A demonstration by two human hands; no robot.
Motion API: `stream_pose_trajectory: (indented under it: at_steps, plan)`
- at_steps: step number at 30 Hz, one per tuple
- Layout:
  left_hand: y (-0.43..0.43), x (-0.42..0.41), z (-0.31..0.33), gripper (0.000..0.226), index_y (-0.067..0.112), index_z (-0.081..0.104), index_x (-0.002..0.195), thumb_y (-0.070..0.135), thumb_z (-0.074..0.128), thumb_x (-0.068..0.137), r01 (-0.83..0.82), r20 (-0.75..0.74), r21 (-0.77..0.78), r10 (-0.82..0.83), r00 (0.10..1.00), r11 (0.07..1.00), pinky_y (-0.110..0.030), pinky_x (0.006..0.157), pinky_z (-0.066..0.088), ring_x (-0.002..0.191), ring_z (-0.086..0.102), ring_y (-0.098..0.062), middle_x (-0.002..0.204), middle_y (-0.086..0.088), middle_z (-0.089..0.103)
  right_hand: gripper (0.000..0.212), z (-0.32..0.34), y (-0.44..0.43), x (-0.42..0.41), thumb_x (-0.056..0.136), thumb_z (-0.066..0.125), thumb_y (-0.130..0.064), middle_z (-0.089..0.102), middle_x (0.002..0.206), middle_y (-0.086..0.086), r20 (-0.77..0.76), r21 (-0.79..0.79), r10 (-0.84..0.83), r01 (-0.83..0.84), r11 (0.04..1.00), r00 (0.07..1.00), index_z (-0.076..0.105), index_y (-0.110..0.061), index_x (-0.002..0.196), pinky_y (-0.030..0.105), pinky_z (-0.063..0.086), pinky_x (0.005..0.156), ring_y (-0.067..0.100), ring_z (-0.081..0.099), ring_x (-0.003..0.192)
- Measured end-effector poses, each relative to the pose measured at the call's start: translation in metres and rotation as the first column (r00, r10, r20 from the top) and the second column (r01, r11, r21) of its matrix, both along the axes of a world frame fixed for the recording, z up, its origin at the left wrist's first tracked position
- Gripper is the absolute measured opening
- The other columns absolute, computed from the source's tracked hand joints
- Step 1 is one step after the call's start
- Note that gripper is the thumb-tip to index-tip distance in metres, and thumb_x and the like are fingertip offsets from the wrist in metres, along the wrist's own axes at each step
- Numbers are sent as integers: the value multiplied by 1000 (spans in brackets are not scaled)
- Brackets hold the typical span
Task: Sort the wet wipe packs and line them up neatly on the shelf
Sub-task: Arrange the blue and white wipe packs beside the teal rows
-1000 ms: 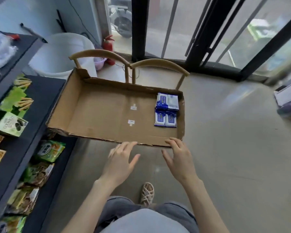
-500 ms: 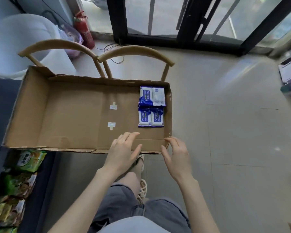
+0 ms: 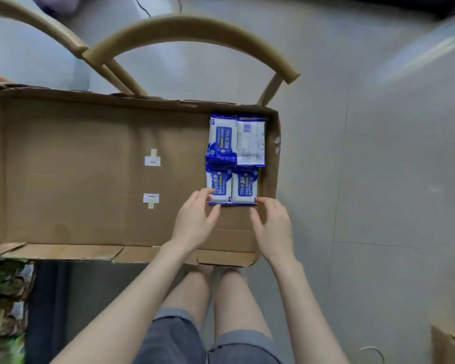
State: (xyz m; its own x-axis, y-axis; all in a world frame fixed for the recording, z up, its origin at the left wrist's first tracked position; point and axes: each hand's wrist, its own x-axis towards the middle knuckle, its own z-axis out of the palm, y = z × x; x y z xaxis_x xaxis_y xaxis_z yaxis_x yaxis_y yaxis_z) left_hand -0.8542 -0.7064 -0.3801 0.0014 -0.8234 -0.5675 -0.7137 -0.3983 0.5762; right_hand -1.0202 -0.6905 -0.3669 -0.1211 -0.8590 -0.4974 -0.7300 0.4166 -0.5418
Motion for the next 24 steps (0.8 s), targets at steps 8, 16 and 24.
stream_pose_trajectory:
  at_steps: [8, 16, 24]
  plan:
    - [-25, -9, -122, 38, 13, 49, 126, 22, 60, 91, -283, 31, 165, 282, 959, 945, -26, 85, 42, 102, 53, -13, 117, 0, 55, 40, -126, -36, -1, 94, 55, -24, 50, 134, 4, 56, 199, -88, 75, 977, 995, 48, -11, 131, 38, 43, 100, 20, 47, 121]
    - [-21, -26, -187, 40, 15, 51, 112, 31, 71, 81, -481, 88, 155, 473, 877, 863, -38, 89, 46, 102, 54, -20, 110, 1, 50, 66, -194, -42, 7, 89, 64, -26, 32, 145, 13, -48, 165, -76, 83, 983, 996, 30, -7, 143, 43, 38, 104, 27, 35, 127]
    - [-21, -10, -190, 19, 14, 59, 96, 25, 70, 85, -519, 80, 211, 515, 854, 828, -4, 58, 37, 73, 50, -3, 96, 0, 53, 59, -202, -48, 10, 83, 72, -19, 46, 127, 11, -41, 228, -168, 173, 958, 985, 40, -6, 131, 30, 39, 96, 25, 46, 118]
